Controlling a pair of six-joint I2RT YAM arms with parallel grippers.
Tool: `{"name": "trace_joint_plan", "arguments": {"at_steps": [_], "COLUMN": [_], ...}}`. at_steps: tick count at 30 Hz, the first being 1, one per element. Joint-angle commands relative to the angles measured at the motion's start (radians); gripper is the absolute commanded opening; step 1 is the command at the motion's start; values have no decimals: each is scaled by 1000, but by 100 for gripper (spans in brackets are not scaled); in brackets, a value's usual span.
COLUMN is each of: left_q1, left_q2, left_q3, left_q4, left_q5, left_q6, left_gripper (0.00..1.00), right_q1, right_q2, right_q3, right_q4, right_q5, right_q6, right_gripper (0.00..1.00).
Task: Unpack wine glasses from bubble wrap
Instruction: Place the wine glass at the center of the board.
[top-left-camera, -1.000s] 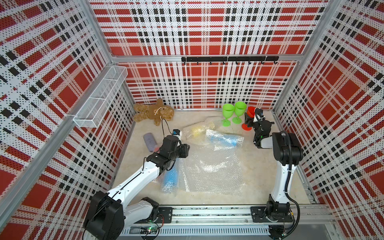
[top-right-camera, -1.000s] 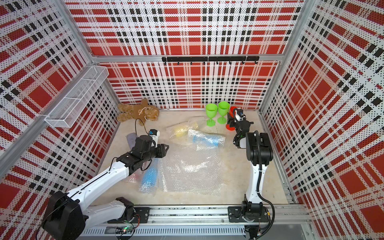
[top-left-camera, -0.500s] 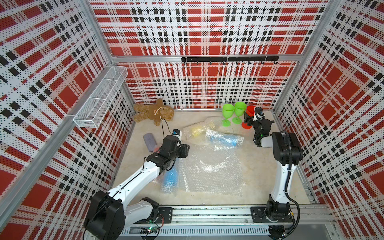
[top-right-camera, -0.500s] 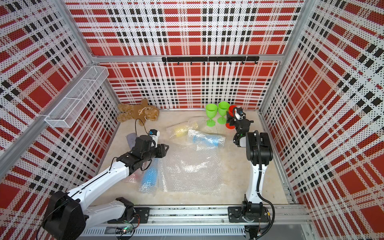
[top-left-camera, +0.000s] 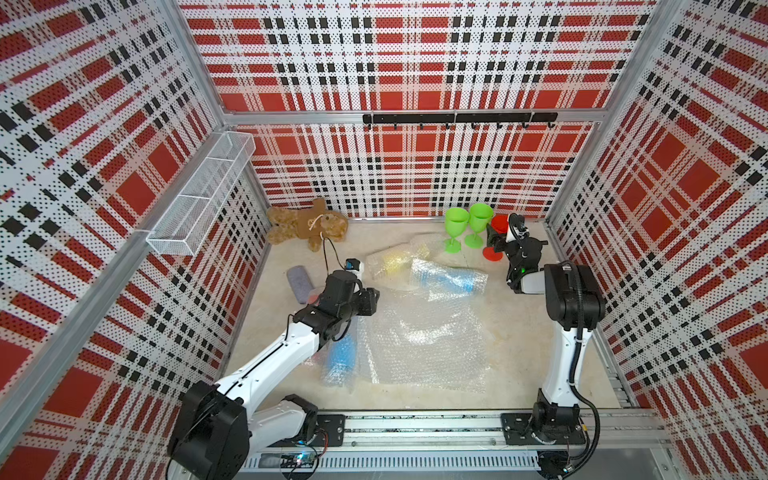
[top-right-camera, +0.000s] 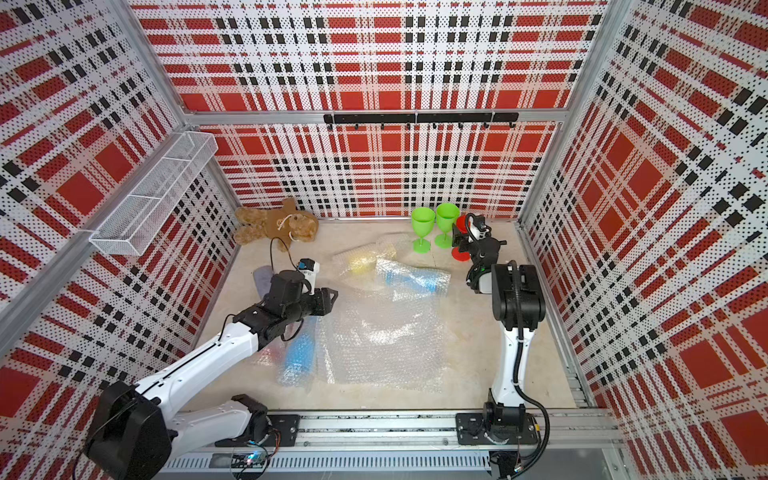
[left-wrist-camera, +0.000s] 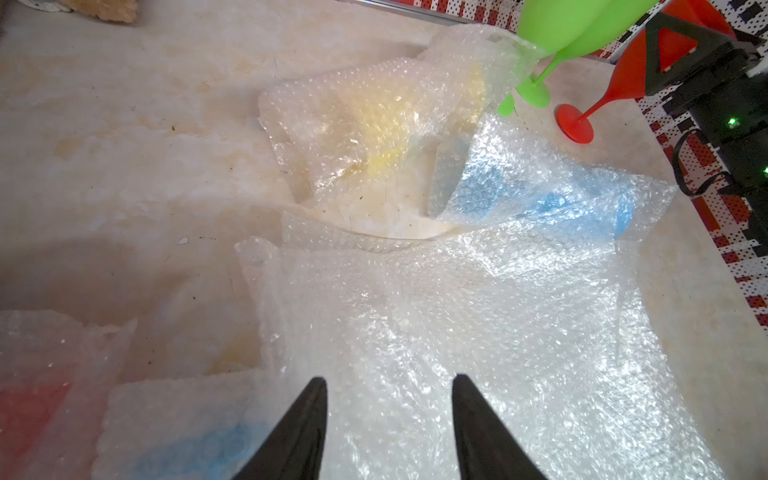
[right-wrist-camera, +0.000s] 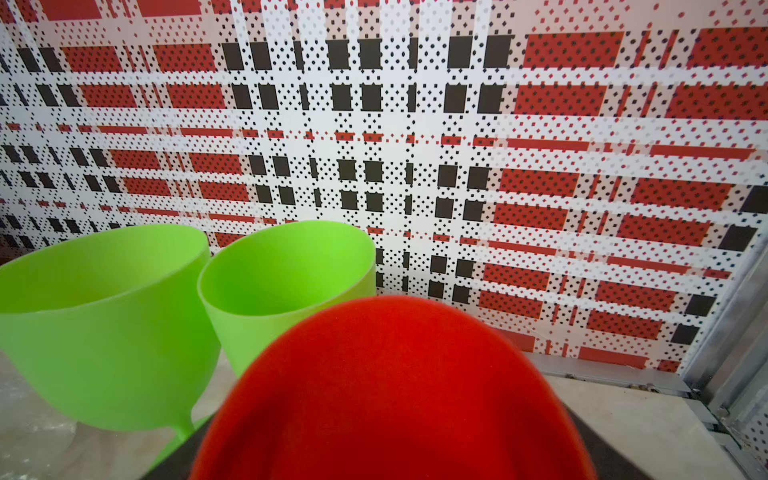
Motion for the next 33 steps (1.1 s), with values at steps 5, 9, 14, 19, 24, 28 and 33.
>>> {"name": "trace_joint_plan", "arguments": {"at_steps": [5, 9, 14, 19, 24, 28, 33], "left_q1": [9, 9, 9, 9, 9, 9, 9], "left_q2": [-7, -10, -11, -14, -21, -32, -47], "left_q3": [-7, -9, -10, -10, -9, -9, -7], "left_q4": [18, 16, 15, 15, 15, 15, 15], "left_q5": [-1, -3, -6, -4, -2, -1, -4], "left_q6": [3, 2, 4, 3, 4, 3, 5], "left_gripper": [52, 52, 52, 52, 52, 52, 52], "right_q1": [-8, -11, -16, -22, -23, -24, -24], "right_q2": [17, 16, -2, -29, -79, -137, -215], "right_q3": [20, 15, 10, 17, 18, 23, 47], "right_q4": [23, 27, 38, 36, 13, -23, -82], "right_q5": [0, 2, -6, -24, -49, -67, -67], "right_q6": [2, 11, 24, 34, 23, 20, 23], "right_gripper": [89, 91, 100, 100, 100, 100, 100]}}
